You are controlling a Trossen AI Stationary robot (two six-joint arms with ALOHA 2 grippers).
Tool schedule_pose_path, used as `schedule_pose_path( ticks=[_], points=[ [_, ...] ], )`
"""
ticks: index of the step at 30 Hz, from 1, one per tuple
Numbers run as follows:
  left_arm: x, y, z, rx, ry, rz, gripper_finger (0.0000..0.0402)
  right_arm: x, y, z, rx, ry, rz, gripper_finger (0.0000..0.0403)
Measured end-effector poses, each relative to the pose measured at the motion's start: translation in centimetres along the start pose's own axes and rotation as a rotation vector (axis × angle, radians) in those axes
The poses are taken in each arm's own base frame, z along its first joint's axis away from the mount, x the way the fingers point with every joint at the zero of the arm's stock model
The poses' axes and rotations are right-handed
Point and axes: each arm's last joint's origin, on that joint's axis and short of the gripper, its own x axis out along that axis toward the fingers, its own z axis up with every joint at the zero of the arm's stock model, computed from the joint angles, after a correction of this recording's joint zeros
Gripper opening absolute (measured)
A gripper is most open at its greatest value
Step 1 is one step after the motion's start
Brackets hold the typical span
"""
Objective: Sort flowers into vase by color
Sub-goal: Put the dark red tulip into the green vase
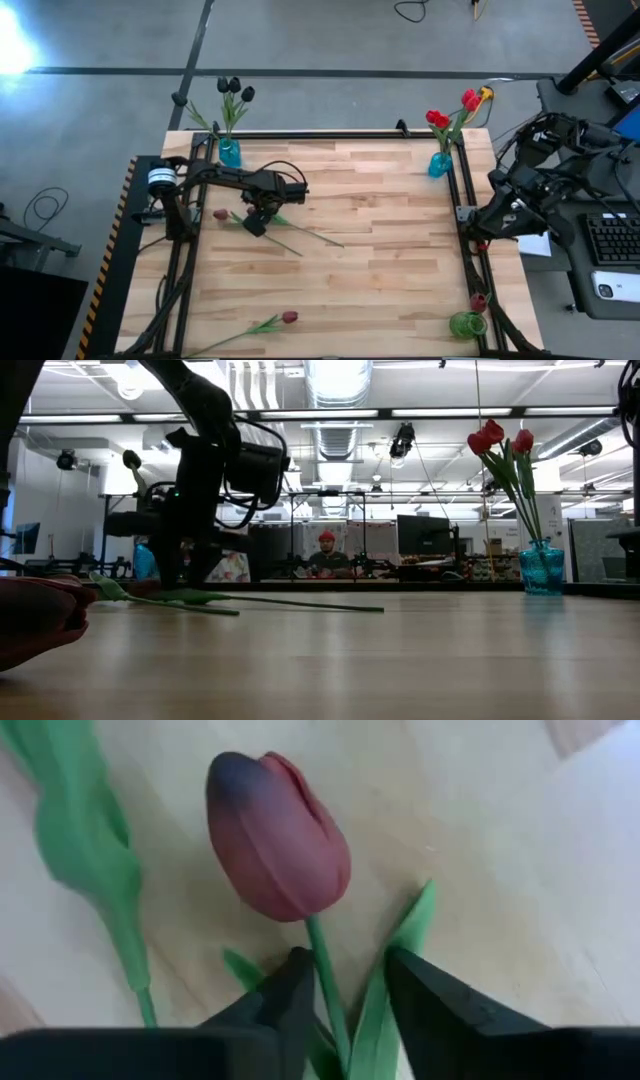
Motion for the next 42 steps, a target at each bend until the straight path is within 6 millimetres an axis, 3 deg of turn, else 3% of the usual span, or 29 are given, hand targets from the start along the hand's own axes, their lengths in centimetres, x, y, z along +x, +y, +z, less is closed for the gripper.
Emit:
schedule_pose_path(
  ticks=[6, 10, 12, 18, 22, 25, 28, 32, 34, 37, 42],
  points=[
    [-0.1, -0.1, 0.0, 0.159, -0.026, -0.026, 0.0017, -0.2, -0.1, 0.0, 0.002, -0.005, 0.001, 0.0178],
    [-0.6, -0.3, -0.3, 0.336, -0.027, -0.034, 0.0009, -0.8, -0.5, 0.1, 0.012, -0.019, 0.015, 0.0178],
    [-1.7, -0.7, -1.0, 0.475, -0.016, -0.086, 0.0005, -1.2, -0.7, 0.2, 0.017, -0.026, 0.022, 0.0178],
    [-9.0, -1.0, -6.4, 0.707, -0.038, -0.493, 0.0001, -1.3, -1.3, -0.3, -0.020, 0.023, -0.027, 0.0178],
    [-13.3, -1.0, -10.4, 0.673, -0.023, -0.816, 0.0000, -1.3, -1.8, -0.8, -0.015, 0.069, -0.065, 0.0178],
    [-14.6, -1.3, -13.5, 0.609, -0.020, -0.945, 0.0000, -0.9, -1.8, -1.1, 0.021, 0.090, -0.077, 0.0178],
    [-14.0, -2.1, -16.4, 0.528, 0.013, -0.958, 0.0000, -0.1, -1.6, -1.5, 0.066, 0.109, -0.102, 0.0178],
    [-11.9, -4.0, -19.8, 0.511, 0.022, -0.939, 0.0000, 1.3, -1.0, -2.0, 0.153, 0.130, -0.150, 0.0178],
    [-10.5, -5.0, -21.3, 0.524, 0.030, -0.908, 0.0000, 3.0, -0.2, -2.4, 0.198, 0.153, -0.201, 0.0178],
    [-8.5, -6.4, -22.9, 0.545, 0.047, -0.846, 0.0000, 5.8, 0.8, -3.5, 0.264, 0.169, -0.301, 0.0178],
    [-5.4, -8.2, -25.1, 0.540, 0.083, -0.794, 0.0000, 7.6, 0.5, -5.0, 0.379, 0.182, -0.391, 0.0178]
  ],
)
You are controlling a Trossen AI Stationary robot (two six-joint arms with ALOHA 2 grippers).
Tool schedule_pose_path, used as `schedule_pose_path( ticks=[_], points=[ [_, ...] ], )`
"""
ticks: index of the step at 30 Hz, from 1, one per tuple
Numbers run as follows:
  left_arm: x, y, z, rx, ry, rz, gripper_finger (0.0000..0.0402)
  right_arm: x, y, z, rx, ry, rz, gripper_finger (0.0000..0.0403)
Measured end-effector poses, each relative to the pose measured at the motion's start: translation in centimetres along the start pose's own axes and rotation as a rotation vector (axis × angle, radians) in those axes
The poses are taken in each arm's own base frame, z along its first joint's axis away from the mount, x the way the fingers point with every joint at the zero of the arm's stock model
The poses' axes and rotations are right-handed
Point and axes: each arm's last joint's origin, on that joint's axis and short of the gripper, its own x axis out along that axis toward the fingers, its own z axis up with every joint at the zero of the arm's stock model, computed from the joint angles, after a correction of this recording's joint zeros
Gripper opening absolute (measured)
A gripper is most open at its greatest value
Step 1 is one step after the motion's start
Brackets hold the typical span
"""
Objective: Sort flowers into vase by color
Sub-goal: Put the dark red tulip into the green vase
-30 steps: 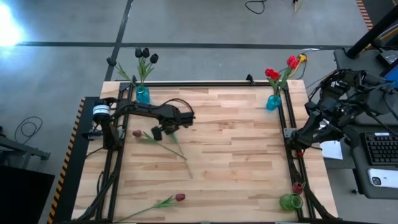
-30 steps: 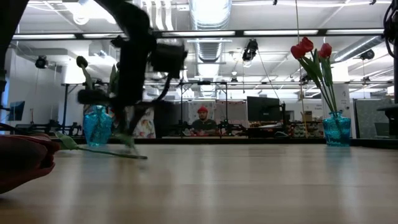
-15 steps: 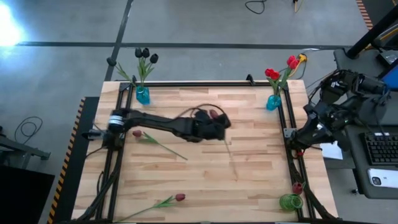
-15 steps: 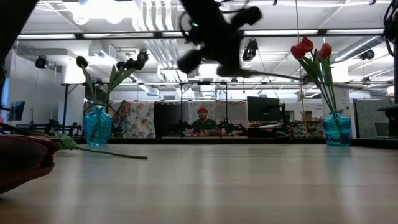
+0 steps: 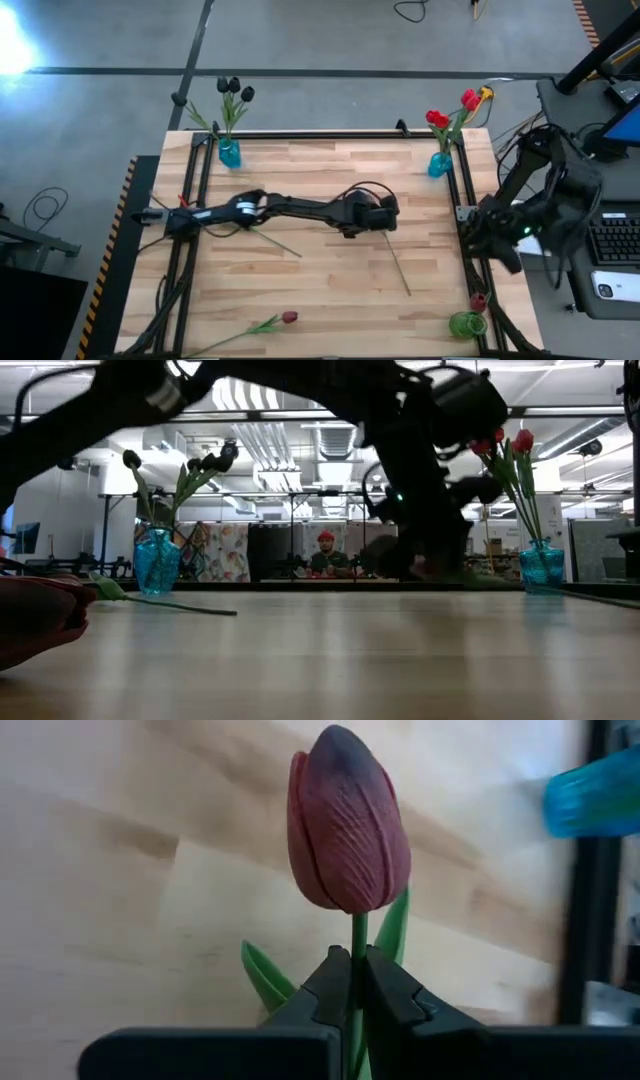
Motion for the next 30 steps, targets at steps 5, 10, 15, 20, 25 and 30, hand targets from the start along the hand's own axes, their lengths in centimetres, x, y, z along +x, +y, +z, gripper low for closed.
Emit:
schedule_pose_path(
  ticks=[5, 10, 15, 20, 25, 30],
  points=[
    [2.4, 1.1, -0.2, -0.043, 0.091, 0.062, 0.0000, 1.5, -0.4, -0.9, 0.053, 0.009, -0.058, 0.0178],
    [2.2, 1.2, 0.1, 0.079, 0.127, 0.105, 0.0025, 2.6, -1.0, -1.5, 0.075, 0.007, -0.109, 0.0178],
    [0.9, 0.5, 0.7, 0.244, 0.163, 0.111, 0.0088, 3.3, -1.5, -0.9, 0.133, -0.055, -0.148, 0.0178],
    [-2.9, -0.7, 2.0, 0.355, 0.170, 0.141, 0.0160, 3.6, -1.9, 0.2, 0.172, -0.110, -0.182, 0.0187],
    [-8.0, -2.6, 3.2, 0.506, 0.182, 0.055, 0.0201, 5.0, -2.5, 1.1, 0.210, -0.170, -0.264, 0.0237],
    [-18.3, -5.0, 4.8, 0.707, 0.013, -0.157, 0.0205, 6.3, -3.3, 2.6, 0.257, -0.216, -0.356, 0.0288]
  ],
)
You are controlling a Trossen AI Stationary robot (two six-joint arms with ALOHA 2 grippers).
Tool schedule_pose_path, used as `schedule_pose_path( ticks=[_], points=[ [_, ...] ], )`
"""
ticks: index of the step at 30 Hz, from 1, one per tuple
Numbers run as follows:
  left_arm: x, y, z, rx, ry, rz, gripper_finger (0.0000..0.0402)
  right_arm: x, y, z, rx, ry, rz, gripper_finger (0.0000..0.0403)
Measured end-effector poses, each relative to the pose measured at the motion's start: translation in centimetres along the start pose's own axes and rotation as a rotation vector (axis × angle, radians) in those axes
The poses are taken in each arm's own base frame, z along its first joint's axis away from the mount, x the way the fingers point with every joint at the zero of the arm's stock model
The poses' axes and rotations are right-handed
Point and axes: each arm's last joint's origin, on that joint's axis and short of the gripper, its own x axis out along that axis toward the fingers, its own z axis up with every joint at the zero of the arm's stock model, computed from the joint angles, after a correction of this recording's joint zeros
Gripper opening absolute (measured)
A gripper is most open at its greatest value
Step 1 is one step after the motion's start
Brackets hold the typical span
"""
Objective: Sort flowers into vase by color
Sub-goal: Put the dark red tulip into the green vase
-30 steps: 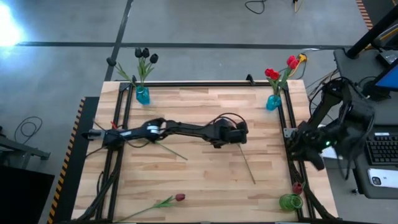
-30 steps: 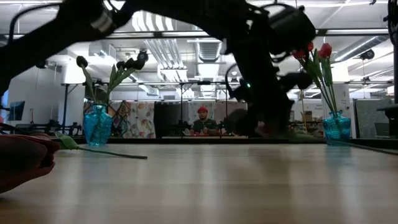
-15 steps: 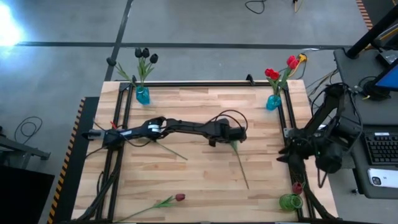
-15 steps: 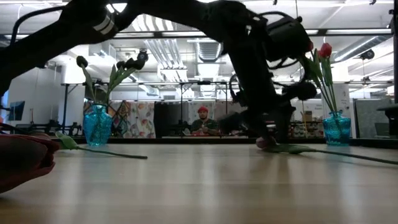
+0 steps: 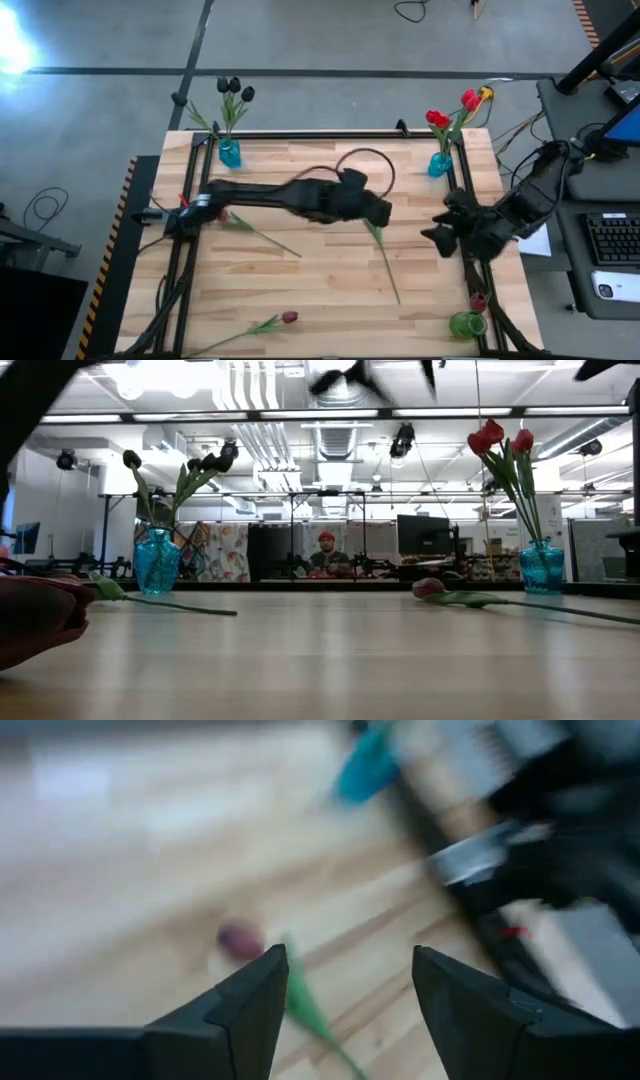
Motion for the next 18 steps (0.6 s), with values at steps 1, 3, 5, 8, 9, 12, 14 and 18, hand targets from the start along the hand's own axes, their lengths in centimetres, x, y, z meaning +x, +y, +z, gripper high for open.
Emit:
schedule_pose_path(
  ticks=[1, 3, 5, 8, 9, 12, 14, 18],
  points=[
    [-2.3, -0.4, 0.5, 0.069, -0.051, -0.036, 0.0203, 0.4, 0.2, 0.3, 0.000, -0.008, -0.009, 0.0295],
    [-6.5, -1.0, 0.9, 0.212, -0.136, -0.082, 0.0197, 1.2, 0.6, 1.0, -0.004, -0.002, -0.025, 0.0304],
    [-9.9, -1.2, 0.7, 0.336, -0.187, -0.112, 0.0191, 2.2, 1.1, 1.6, -0.004, 0.022, -0.030, 0.0307],
    [-14.2, -1.1, 0.2, 0.465, -0.250, -0.144, 0.0185, 4.4, 2.0, 2.7, -0.014, 0.057, -0.062, 0.0305],
    [-15.5, -1.0, 0.2, 0.490, -0.261, -0.164, 0.0184, 5.2, 2.1, 3.0, -0.017, 0.062, -0.086, 0.0303],
    [-18.4, -0.8, -0.1, 0.444, -0.256, -0.241, 0.0182, 7.9, 2.3, 3.9, -0.029, 0.082, -0.175, 0.0297],
    [-19.5, -0.8, -0.8, 0.433, -0.238, -0.271, 0.0181, 10.0, 2.0, 4.3, -0.028, 0.115, -0.241, 0.0292],
    [-20.8, -0.9, -2.9, 0.481, -0.209, -0.295, 0.0177, 14.9, 1.3, 5.0, 0.024, 0.212, -0.224, 0.0281]
  ],
)
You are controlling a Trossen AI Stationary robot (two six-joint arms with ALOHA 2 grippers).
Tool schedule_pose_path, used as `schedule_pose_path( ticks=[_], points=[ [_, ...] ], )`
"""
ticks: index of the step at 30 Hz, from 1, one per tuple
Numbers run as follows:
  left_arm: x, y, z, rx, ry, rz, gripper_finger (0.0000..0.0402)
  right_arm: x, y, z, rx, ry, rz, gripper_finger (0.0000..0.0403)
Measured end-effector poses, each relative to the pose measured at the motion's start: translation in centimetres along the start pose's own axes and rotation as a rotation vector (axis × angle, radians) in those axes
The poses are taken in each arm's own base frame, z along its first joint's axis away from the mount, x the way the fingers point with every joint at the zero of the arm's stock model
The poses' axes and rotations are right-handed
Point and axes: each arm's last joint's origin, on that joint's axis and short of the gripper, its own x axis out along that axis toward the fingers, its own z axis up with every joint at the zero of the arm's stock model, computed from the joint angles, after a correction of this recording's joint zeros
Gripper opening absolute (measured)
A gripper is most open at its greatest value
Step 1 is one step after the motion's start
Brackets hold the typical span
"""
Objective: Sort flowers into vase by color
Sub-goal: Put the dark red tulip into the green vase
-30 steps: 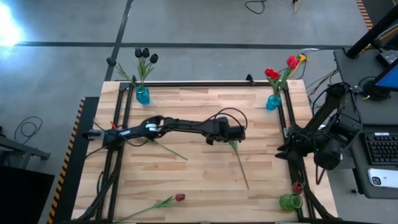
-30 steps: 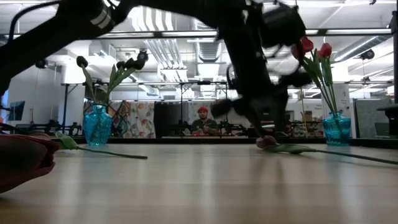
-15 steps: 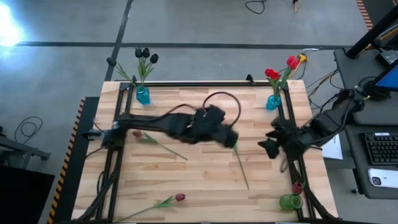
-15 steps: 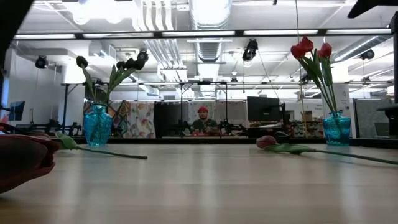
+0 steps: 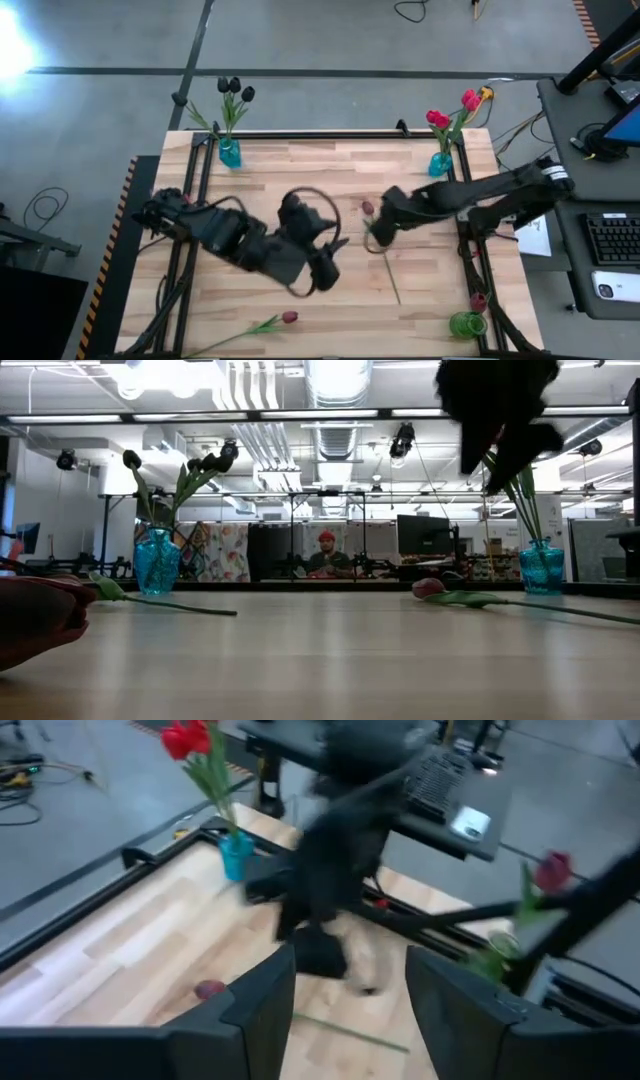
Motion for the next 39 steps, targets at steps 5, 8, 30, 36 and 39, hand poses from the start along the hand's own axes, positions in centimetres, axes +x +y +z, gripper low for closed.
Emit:
schedule_pose_path(
  ticks=[5, 8, 30, 36, 39],
  points=[
    [-0.9, -1.4, -1.7, 0.031, 0.008, 0.006, 0.0168, 6.2, -0.7, 2.1, 0.068, 0.056, -0.034, 0.0266],
    [-1.3, -1.4, -2.4, 0.018, 0.010, 0.050, 0.0162, 9.0, -1.2, 3.2, 0.082, 0.078, -0.067, 0.0251],
    [-4.5, 1.1, -4.6, -0.117, 0.051, 0.272, 0.0090, 13.3, -2.2, 5.8, 0.048, 0.190, -0.116, 0.0015],
    [-5.0, 1.5, -4.3, -0.138, 0.010, 0.291, 0.0036, 5.4, -0.9, 5.7, -0.004, 0.009, 0.114, 0.0011],
    [-4.9, 1.5, -4.3, -0.137, 0.012, 0.292, 0.0009, -0.3, -0.1, 5.4, -0.023, -0.129, 0.306, 0.0011]
  ],
)
